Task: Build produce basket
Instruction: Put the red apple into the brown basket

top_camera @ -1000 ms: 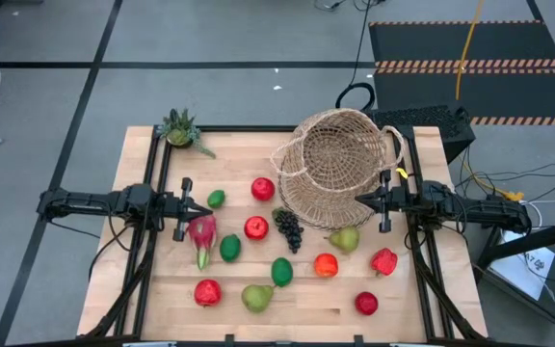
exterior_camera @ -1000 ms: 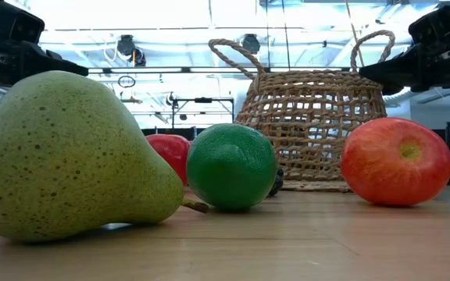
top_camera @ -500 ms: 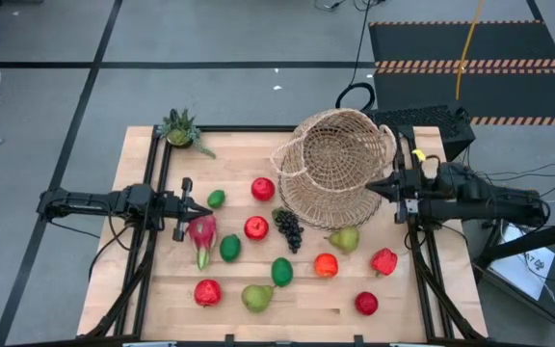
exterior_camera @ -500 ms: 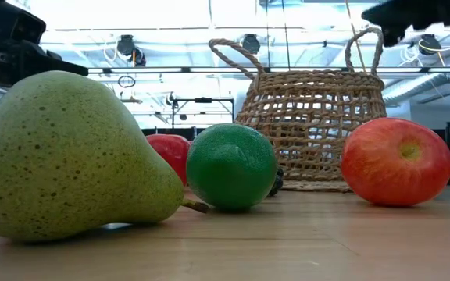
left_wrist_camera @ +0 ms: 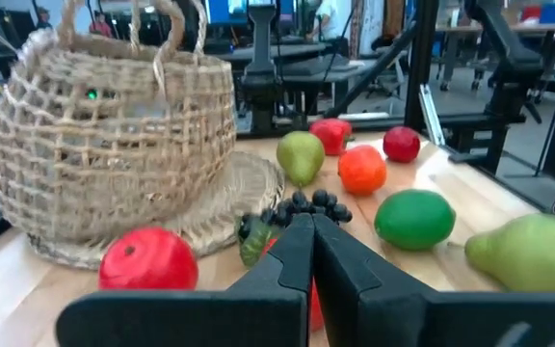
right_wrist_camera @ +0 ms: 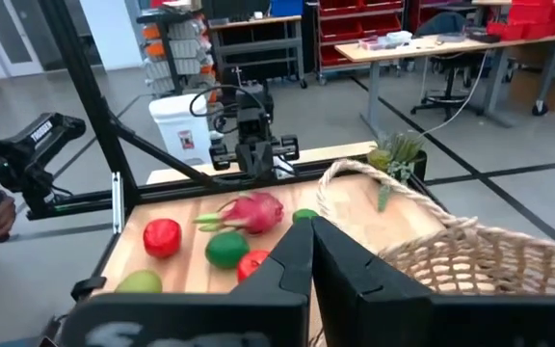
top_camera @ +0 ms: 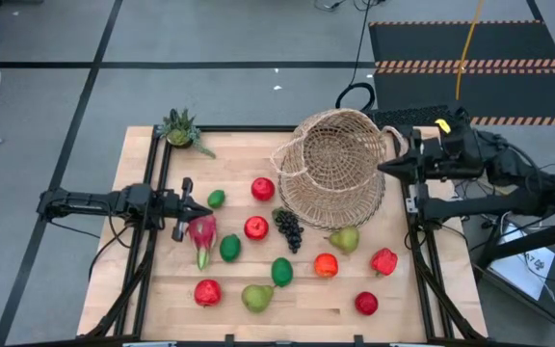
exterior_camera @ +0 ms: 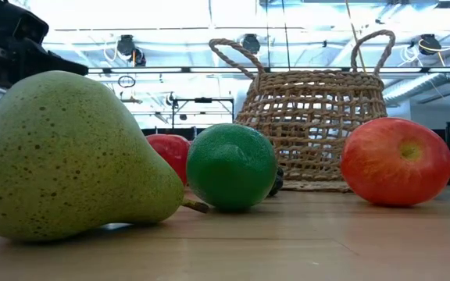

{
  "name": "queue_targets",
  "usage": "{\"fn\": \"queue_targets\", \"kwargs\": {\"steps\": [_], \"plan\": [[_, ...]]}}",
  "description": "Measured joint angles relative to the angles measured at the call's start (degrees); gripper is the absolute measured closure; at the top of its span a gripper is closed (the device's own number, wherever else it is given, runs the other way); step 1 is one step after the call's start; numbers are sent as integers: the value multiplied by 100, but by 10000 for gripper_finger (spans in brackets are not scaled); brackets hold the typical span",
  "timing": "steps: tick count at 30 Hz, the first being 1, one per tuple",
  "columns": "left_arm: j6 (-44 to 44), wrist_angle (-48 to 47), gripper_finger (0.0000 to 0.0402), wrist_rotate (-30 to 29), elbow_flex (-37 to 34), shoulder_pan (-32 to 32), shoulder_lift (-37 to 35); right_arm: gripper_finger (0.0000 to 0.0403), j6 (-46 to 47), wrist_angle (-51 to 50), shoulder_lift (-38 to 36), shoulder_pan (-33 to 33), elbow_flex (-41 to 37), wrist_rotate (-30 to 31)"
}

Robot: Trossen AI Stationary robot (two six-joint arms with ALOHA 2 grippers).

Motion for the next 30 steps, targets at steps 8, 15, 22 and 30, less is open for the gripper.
{"fn": "queue_targets", "kwargs": {"steps": [8, 15, 22, 30], "plan": [[-97, -771, 392, 0, 1122, 0, 164, 403, 138, 38, 113, 0, 39, 28], [-67, -1780, 392, -13, 2864, 0, 1204, 403, 188, 163, 132, 0, 39, 30], [58, -2642, 392, -32, 4534, 0, 2396, 403, 129, 195, 130, 2, 43, 23], [219, -3626, 392, -63, 6154, 1, 3549, 403, 104, 203, 126, 4, -163, -9]]}}
